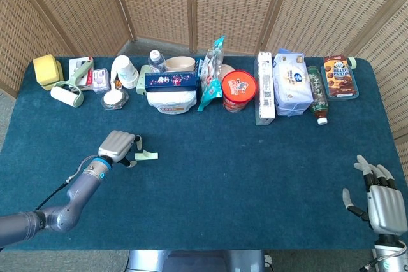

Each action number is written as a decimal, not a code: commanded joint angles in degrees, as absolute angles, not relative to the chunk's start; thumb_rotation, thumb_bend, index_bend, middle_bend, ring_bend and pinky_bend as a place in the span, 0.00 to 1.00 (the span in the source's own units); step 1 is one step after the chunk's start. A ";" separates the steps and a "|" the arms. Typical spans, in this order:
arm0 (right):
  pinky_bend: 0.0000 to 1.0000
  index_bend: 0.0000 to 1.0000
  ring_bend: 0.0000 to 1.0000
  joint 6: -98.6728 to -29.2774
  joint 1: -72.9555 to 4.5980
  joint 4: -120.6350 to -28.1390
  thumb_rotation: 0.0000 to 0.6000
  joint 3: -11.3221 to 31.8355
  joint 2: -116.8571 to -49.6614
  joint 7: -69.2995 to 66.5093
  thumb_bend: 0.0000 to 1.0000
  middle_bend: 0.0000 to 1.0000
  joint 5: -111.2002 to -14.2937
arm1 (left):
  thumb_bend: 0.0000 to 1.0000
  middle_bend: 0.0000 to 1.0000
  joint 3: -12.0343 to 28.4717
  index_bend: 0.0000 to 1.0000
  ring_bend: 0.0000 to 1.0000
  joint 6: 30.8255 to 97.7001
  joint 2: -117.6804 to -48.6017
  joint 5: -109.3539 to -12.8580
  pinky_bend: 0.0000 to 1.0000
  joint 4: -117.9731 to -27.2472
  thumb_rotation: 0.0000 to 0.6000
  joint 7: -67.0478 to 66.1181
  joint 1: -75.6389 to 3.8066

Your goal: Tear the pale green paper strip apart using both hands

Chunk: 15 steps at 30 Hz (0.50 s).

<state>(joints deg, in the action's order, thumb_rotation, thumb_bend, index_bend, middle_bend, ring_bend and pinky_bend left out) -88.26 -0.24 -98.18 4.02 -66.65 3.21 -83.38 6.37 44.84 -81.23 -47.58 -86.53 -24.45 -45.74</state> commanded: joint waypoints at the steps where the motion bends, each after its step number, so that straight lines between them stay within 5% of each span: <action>1: 0.14 0.02 0.18 -88.27 -0.17 -98.10 0.81 4.03 -66.64 3.08 0.46 0.28 -83.32 | 0.21 1.00 6.23 0.45 1.00 45.06 -81.45 -47.08 1.00 -86.47 1.00 -24.79 -46.09; 15: 0.14 0.02 0.18 -88.56 0.32 -97.49 0.82 4.04 -66.61 1.98 0.46 0.28 -83.30 | 0.22 1.00 5.19 0.46 1.00 45.47 -82.30 -43.74 1.00 -86.22 1.00 -26.13 -48.00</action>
<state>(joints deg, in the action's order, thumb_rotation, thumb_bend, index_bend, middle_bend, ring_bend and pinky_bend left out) -88.56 0.32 -97.49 4.04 -66.61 1.97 -83.30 5.23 45.44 -82.27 -43.77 -86.20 -26.09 -47.97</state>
